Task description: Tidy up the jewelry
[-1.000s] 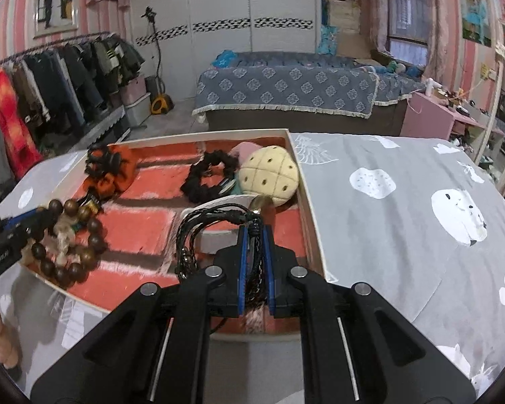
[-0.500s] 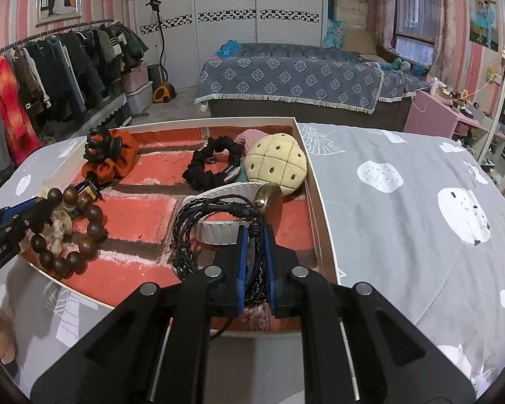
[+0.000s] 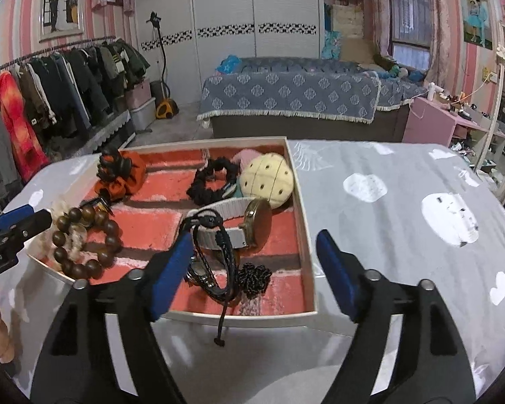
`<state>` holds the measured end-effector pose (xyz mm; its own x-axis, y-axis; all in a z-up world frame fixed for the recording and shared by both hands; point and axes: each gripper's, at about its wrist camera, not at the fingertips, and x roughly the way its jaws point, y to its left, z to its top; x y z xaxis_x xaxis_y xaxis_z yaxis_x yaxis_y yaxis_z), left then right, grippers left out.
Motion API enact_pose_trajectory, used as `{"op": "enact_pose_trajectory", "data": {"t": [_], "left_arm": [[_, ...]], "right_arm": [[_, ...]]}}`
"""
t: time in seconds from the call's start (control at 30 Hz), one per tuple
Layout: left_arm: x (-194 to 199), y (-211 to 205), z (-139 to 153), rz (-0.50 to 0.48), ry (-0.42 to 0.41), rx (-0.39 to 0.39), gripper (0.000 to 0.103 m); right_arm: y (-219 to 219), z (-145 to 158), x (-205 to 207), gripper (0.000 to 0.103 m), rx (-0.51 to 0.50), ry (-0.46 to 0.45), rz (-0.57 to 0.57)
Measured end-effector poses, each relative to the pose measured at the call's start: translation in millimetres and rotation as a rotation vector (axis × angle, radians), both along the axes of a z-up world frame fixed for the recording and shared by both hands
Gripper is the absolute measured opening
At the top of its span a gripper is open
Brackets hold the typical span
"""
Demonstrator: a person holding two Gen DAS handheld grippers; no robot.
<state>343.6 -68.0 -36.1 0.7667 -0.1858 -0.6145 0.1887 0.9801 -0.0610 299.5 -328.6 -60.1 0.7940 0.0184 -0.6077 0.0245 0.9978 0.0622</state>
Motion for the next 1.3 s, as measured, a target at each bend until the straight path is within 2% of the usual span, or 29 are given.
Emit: {"op": "enact_pose_trajectory", "data": {"t": [0.1, 0.2, 0.23, 0.43, 0.87, 1.07, 1.17, 1.3], "left_arm": [[-16, 7, 11, 0.016, -0.034, 0.002, 0.079], [-32, 14, 21, 0.021, -0.05, -0.009, 0.081], [-36, 16, 24, 0.023, -0.053, -0.015, 0.088], [-90, 25, 42, 0.06, -0.136, -0.012, 0.098], [-190, 27, 39, 0.056, -0.213, -0.015, 0.099], [-213, 26, 32, 0.096, -0.246, -0.021, 0.099], [-218, 27, 30, 0.112, -0.266, -0.009, 0.099], [-222, 27, 31, 0.105, -0.277, -0.007, 0.099]], "right_arm": [[0, 11, -14, 0.091, 0.005, -0.028, -0.004], [4, 20, -30, 0.097, -0.003, -0.05, -0.001], [6, 23, -35, 0.098, -0.008, -0.057, -0.001], [16, 37, -80, 0.099, -0.009, -0.106, 0.012], [40, 45, -188, 0.099, -0.008, -0.201, 0.027], [41, 40, -215, 0.099, -0.011, -0.22, -0.003], [44, 38, -222, 0.099, -0.046, -0.24, -0.018], [43, 38, -226, 0.099, -0.039, -0.254, -0.011]]}}
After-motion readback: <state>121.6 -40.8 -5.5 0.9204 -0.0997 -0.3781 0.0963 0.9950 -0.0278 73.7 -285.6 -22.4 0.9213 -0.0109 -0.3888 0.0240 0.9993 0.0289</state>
